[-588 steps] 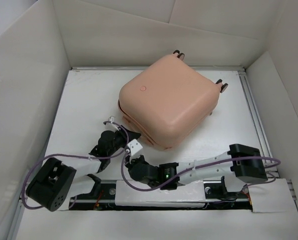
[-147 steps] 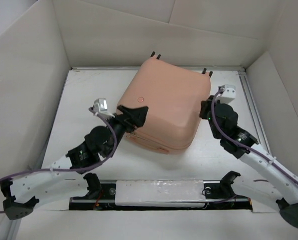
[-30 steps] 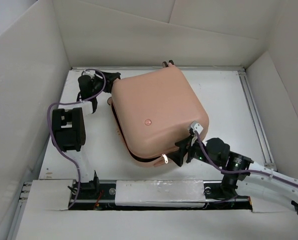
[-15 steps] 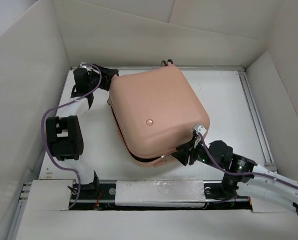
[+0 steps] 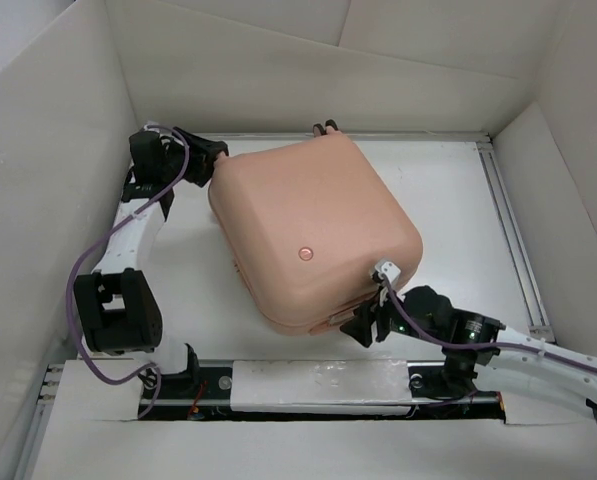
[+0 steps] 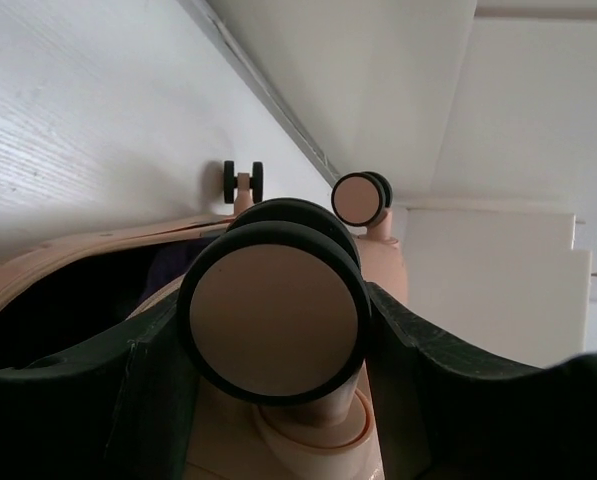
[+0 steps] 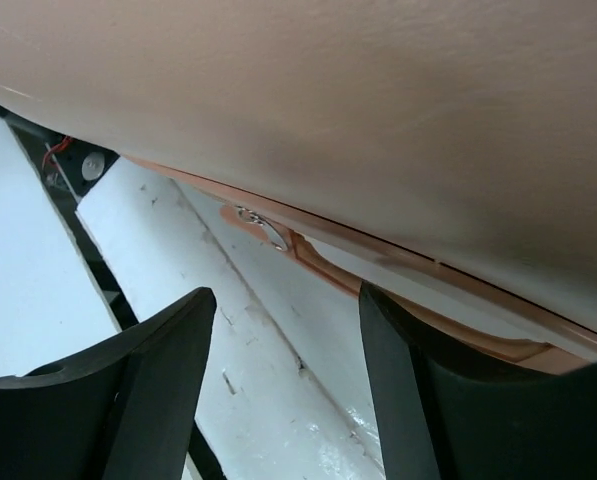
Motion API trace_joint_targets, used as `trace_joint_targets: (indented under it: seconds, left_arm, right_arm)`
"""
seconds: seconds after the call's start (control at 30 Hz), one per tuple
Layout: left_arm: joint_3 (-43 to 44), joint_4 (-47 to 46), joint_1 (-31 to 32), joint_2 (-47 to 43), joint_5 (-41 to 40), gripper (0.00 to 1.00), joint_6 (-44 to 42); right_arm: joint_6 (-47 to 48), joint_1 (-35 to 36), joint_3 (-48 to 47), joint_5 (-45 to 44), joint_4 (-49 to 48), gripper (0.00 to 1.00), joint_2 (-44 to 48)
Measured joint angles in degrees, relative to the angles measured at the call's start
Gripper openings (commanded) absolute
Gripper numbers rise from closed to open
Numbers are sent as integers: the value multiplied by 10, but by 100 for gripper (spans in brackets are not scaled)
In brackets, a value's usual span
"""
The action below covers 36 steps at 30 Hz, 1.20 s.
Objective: Pack the luggage
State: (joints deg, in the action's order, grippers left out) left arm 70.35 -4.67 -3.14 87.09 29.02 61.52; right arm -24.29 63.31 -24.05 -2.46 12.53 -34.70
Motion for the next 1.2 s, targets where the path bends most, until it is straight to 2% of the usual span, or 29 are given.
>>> trace_joint_targets:
  seconds: [0.23,0.3,0.57,0.7,0.73,0.83,0.87,0.97,1.2]
  left_arm:
    - [-34,63,-20,-69,-15,0,-48]
    - [-55,63,-25,-88,-30,0,-58]
    - [-149,27,-38,-103,-69,0,-75]
    - [-186,-19,-43,-103,-91,0,-75]
    - [-194,-31,-44,-103,-95,0,-75]
    - [-213,-66,-46,-104,-100,0,-74]
    - [-218,-77,-49,-104,-97,0,-74]
    - [-238,-112,-64,-104,-71,0,-66]
    - [-267,-161,-93,-104,-8,0,-16]
  right_arm:
    - [-6,9,35,-3,-52,64,-9]
    - [-12,14,56,-12,-85,62,-14]
    - [-30,37,126,-37,-242,64,-60]
    - [-27,39,129,-47,-310,48,-116]
    - [-27,39,129,-49,-325,35,-129]
    - [-34,43,127,-46,-363,21,-155]
    - [-34,46,127,-46,-368,13,-159]
    - [-37,57,126,-63,-368,0,-163]
    - [-51,74,79,-121,-231,0,-121]
